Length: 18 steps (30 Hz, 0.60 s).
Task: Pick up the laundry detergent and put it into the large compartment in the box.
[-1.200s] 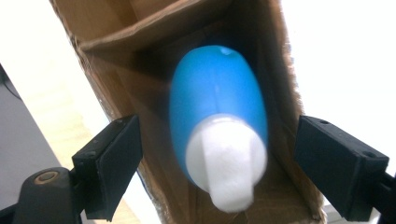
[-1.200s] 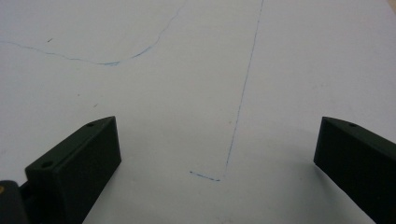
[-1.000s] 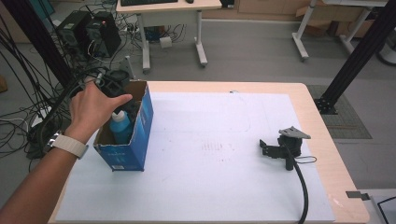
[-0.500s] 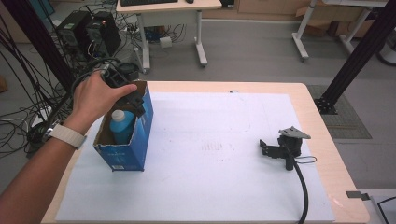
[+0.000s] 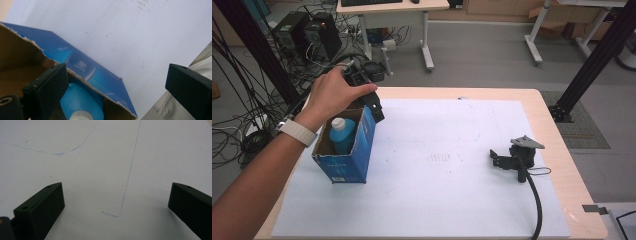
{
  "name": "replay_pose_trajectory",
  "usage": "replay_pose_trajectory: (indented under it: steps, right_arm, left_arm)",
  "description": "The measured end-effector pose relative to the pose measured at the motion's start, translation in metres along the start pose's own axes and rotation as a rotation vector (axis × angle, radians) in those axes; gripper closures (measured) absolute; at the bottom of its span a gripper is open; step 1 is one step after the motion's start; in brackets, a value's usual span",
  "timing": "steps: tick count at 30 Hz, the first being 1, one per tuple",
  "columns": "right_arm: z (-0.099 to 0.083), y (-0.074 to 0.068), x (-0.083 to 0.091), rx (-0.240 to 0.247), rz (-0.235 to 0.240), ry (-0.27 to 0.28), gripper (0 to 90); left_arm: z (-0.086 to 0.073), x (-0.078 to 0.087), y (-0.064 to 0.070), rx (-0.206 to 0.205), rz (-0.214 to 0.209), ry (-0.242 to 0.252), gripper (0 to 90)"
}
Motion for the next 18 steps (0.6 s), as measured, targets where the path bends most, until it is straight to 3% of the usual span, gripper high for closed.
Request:
replay_pose_trajectory:
  steps: [5, 6, 8, 12, 13, 16, 18]
  right_arm:
    - [0.0, 0.0, 0.0, 0.0, 0.0, 0.0, 0.0]
    - [0.0, 0.0, 0.0, 0.0, 0.0, 0.0, 0.0]
    - [0.0, 0.0, 0.0, 0.0, 0.0, 0.0, 0.0]
    - [0.0, 0.0, 0.0, 0.0, 0.0, 0.0, 0.0]
    - [0.0, 0.0, 0.0, 0.001, 0.0, 0.0, 0.0]
    - [0.0, 0.0, 0.0, 0.0, 0.0, 0.0, 0.0]
    - [0.0, 0.0, 0.0, 0.0, 0.0, 0.0, 0.0]
  left_arm:
    - [0.01, -0.001, 0.007, -0.053, -0.004, -0.008, 4.9]
    - [0.015, -0.001, 0.011, -0.084, 0.001, -0.014, 5.0]
    - [0.017, -0.002, 0.015, -0.097, 0.013, -0.014, 5.0]
    - [0.028, -0.003, 0.023, -0.169, 0.009, -0.022, 5.0]
    - [0.028, -0.003, 0.023, -0.169, 0.009, -0.022, 5.0]
    - [0.043, -0.008, 0.027, -0.226, -0.009, -0.077, 5.1]
    - [0.046, -0.011, 0.029, -0.239, -0.011, -0.086, 5.3]
Point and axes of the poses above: each handheld gripper's, and its own axes: x roughly backward along the jaws, z roughly out of its top, y roughly to its right, the point moved 2 cm from there along -x, roughly forward along the jaws, and after that the axes turned 12 degrees about x, right-handed, at the moved point
